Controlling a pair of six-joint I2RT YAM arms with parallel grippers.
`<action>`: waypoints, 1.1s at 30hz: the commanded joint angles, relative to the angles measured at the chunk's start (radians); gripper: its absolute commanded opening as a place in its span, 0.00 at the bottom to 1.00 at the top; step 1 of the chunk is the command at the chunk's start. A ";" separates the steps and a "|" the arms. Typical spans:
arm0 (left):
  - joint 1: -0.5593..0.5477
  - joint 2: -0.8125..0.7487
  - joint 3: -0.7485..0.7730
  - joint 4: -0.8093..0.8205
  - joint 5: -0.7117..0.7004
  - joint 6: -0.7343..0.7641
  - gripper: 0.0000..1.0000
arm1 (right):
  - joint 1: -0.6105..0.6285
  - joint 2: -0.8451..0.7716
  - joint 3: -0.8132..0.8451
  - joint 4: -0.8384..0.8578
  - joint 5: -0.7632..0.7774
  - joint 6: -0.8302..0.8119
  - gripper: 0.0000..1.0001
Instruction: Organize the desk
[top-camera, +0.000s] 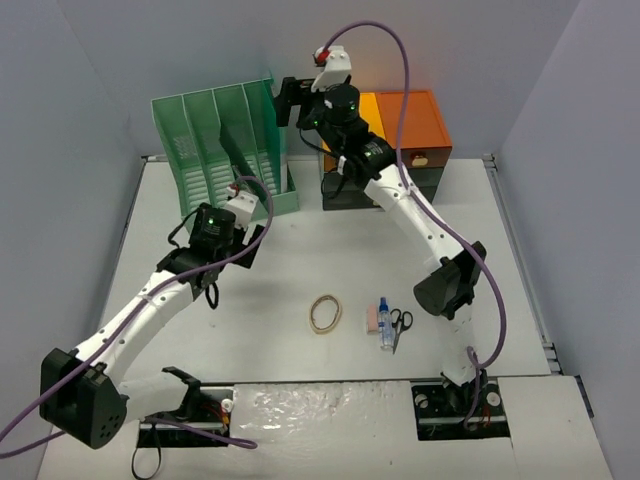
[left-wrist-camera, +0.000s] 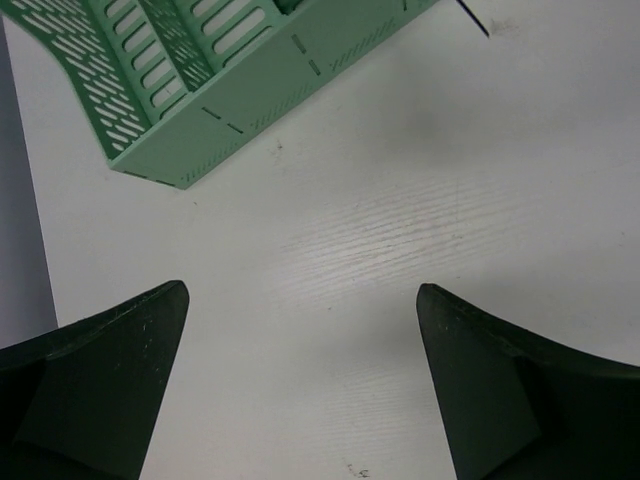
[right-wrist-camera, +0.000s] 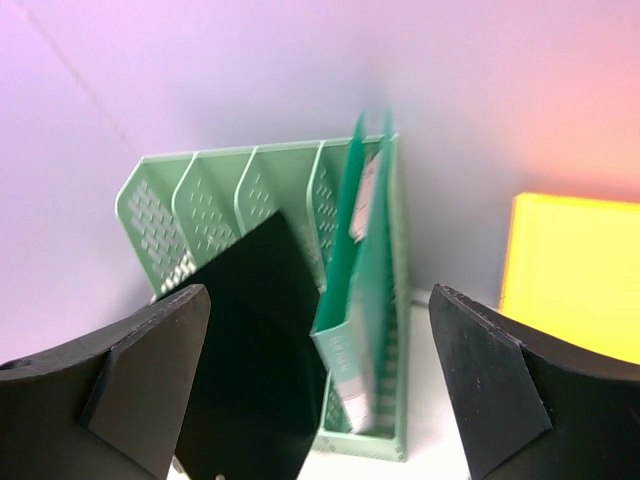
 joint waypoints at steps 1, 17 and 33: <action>-0.088 0.037 0.011 0.103 -0.069 0.034 0.97 | -0.032 -0.166 -0.038 0.058 0.048 -0.005 0.88; -0.168 0.243 0.089 0.241 -0.126 0.070 0.97 | -0.081 -0.280 -0.176 0.044 0.046 -0.031 0.88; -0.221 0.410 0.229 0.340 -0.184 0.041 0.97 | -0.086 -0.330 -0.216 -0.009 0.051 -0.047 0.87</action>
